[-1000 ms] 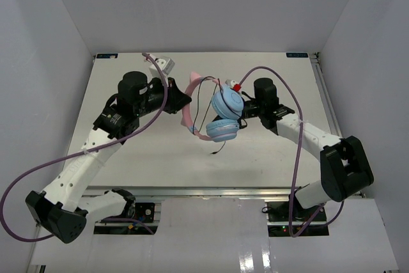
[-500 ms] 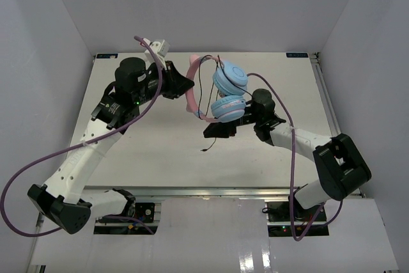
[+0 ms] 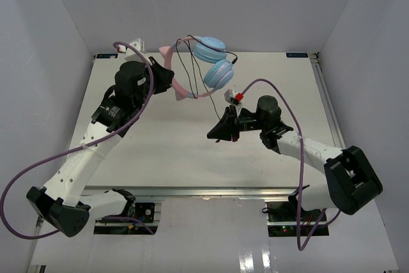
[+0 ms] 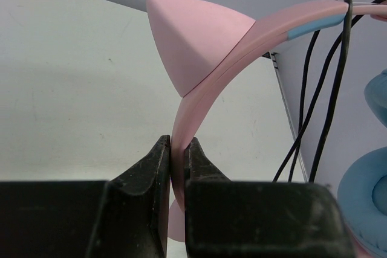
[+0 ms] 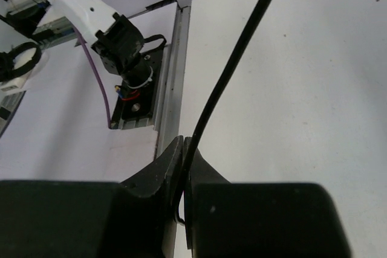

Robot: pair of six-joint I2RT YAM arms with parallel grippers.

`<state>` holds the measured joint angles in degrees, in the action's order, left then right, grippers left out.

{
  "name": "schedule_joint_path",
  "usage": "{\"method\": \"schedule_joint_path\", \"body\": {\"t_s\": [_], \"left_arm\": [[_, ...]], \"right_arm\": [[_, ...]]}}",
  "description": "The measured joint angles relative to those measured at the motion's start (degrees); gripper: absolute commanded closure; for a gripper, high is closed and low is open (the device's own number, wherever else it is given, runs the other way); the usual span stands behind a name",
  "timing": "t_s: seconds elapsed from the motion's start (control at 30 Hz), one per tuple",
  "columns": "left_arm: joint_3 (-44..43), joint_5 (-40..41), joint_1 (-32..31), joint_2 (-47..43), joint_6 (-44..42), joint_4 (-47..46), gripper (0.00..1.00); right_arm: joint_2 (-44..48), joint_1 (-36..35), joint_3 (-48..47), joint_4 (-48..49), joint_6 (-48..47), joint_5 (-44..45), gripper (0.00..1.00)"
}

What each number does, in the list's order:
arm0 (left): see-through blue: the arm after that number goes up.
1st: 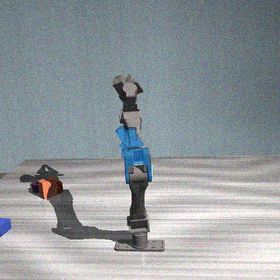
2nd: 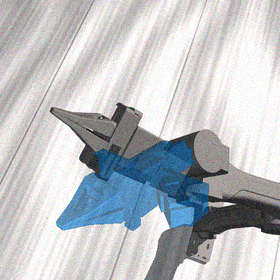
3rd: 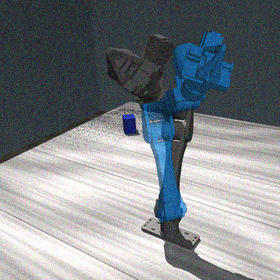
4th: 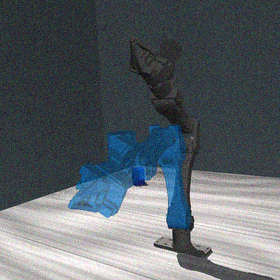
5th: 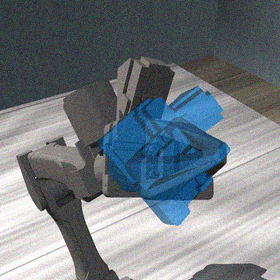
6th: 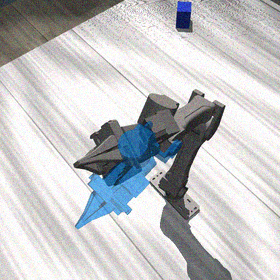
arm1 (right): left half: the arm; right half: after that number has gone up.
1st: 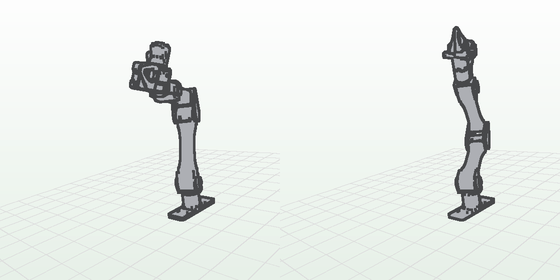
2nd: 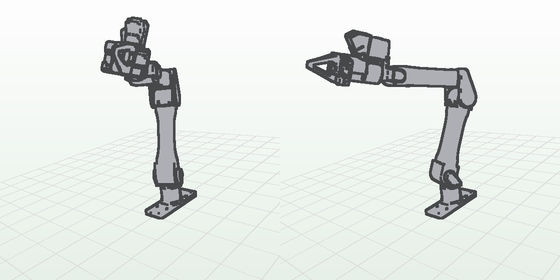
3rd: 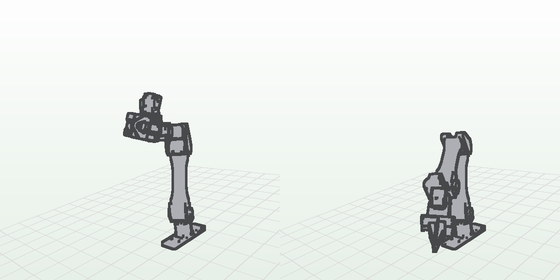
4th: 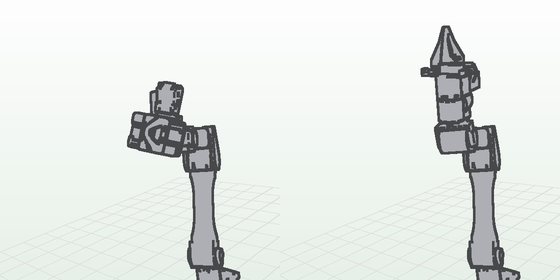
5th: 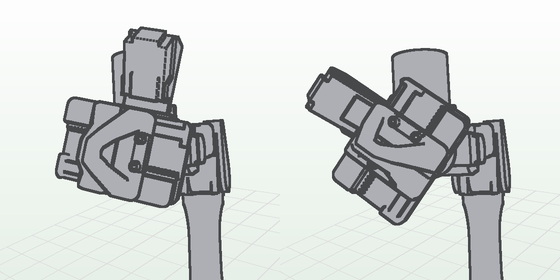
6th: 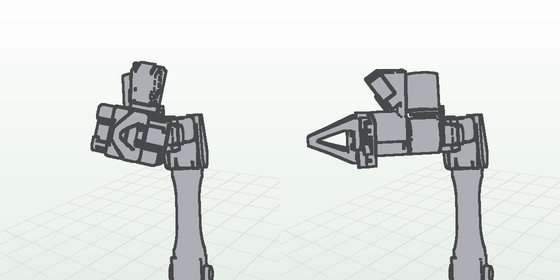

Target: Wrap the headphones

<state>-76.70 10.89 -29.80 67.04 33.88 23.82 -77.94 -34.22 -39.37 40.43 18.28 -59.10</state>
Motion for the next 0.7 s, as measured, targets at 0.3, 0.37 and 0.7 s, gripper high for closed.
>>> {"method": "schedule_joint_path", "body": {"t_s": [0.3,0.37,0.7], "left_arm": [[1.31,9.66,-0.04,4.98,2.21,-0.44,1.00],[1.31,10.75,0.01,8.25,2.38,-0.30,1.00],[9.26,10.55,-0.91,17.76,1.58,2.20,1.00]], "right_arm": [[1.09,-3.35,-8.01,-25.38,-18.30,13.07,0.92],[1.09,-5.61,-10.45,-30.30,-22.87,16.72,0.92],[-4.40,-8.96,-15.55,-44.55,-33.38,26.48,0.91]]}}
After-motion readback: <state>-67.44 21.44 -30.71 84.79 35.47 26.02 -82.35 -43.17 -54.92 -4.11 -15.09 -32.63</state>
